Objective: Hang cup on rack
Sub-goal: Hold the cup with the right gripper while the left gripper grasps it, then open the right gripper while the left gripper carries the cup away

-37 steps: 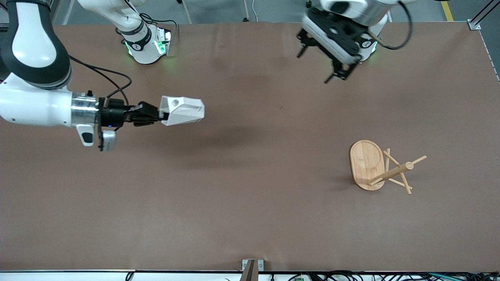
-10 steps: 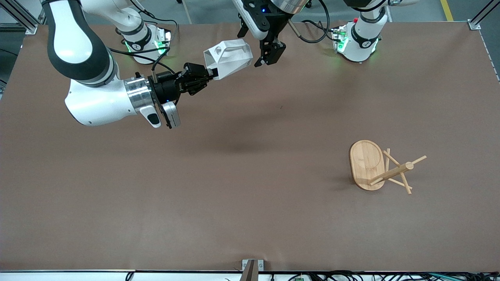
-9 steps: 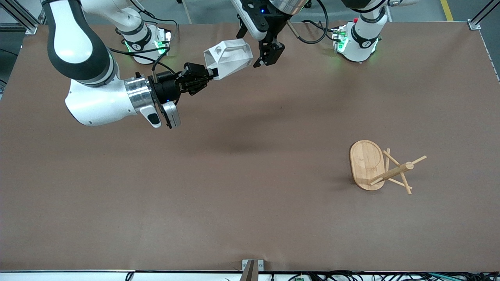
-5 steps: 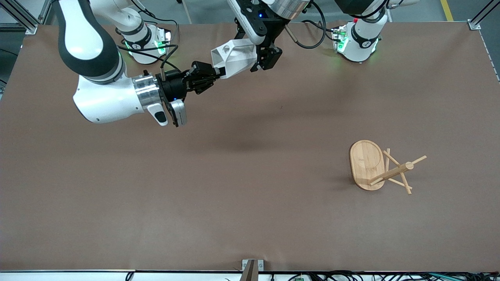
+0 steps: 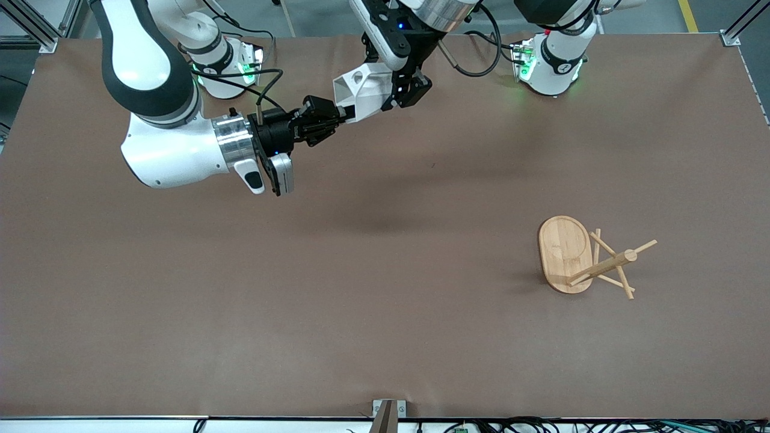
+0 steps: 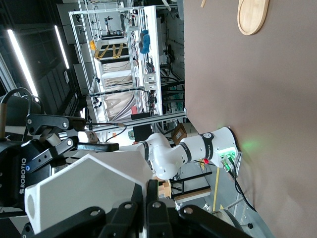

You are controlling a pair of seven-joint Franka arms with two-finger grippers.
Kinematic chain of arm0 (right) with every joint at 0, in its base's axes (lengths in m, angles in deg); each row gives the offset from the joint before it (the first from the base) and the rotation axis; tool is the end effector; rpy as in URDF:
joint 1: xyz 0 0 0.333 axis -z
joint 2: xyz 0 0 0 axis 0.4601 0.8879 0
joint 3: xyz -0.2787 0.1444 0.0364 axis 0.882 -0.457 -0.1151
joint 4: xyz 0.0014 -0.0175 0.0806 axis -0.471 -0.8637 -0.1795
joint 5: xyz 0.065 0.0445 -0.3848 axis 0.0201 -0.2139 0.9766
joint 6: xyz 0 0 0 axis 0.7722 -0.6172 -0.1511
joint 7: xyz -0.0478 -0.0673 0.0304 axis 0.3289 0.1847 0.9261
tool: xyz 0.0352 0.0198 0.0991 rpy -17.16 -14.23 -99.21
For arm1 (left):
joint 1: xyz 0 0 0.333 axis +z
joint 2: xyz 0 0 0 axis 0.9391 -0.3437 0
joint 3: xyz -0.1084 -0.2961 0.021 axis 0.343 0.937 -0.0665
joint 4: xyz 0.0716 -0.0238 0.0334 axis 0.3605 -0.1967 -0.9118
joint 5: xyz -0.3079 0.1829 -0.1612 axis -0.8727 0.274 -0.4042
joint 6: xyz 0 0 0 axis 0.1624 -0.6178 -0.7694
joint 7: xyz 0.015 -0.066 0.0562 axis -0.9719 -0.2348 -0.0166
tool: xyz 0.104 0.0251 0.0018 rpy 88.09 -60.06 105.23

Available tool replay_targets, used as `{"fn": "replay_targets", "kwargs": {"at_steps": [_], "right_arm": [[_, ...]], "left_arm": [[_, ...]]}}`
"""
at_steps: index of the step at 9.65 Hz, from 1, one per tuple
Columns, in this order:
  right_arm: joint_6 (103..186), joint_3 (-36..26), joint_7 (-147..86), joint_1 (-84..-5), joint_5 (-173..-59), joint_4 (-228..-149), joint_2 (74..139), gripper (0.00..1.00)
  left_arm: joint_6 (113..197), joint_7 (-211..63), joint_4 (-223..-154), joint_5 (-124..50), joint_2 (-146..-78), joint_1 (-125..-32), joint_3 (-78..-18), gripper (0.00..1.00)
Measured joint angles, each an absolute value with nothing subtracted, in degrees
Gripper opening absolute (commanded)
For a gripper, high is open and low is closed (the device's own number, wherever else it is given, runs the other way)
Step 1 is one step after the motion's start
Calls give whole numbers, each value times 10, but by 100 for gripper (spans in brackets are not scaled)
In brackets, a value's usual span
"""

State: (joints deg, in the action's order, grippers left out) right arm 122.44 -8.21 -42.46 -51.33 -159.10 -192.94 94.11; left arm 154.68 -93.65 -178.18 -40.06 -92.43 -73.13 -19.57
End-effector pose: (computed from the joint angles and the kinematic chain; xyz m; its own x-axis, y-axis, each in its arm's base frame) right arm 0.5223 0.3183 0.4944 0.9235 0.3648 -0.1182 -0.0413 -0.2119 -0.9764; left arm 0.4105 -0.4616 0.6397 0.5026 -0.7466 0.4360 -0.8620 -0.4714 0.1863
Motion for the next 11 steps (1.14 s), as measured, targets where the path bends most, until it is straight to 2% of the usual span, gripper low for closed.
{"fn": "replay_targets", "kwargs": {"at_steps": [1, 2, 3, 4, 8, 11], "right_arm": [[1226, -82, -427, -514, -1591, -1929, 942, 1], [1227, -82, -429, -514, -1591, -1928, 942, 25], [1227, -82, -428, -514, -1592, -1928, 943, 94], [1225, -81, -425, -514, -1593, -1925, 942, 100], [1224, -69, -420, -511, -1579, -1908, 942, 100], [1250, -49, -419, -478, -1415, -1886, 938, 100]], "left_arm": [[1547, -936, -1782, -394, -925, -732, -195, 11], [1547, -936, -1782, -392, -925, -732, -195, 10], [1547, -936, -1782, -390, -925, -731, -195, 8], [1547, -936, -1785, -381, -925, -729, -195, 8], [1547, -936, -1791, -371, -925, -720, -200, 3], [1547, -922, -1794, -351, -932, -706, -203, 2]]}}
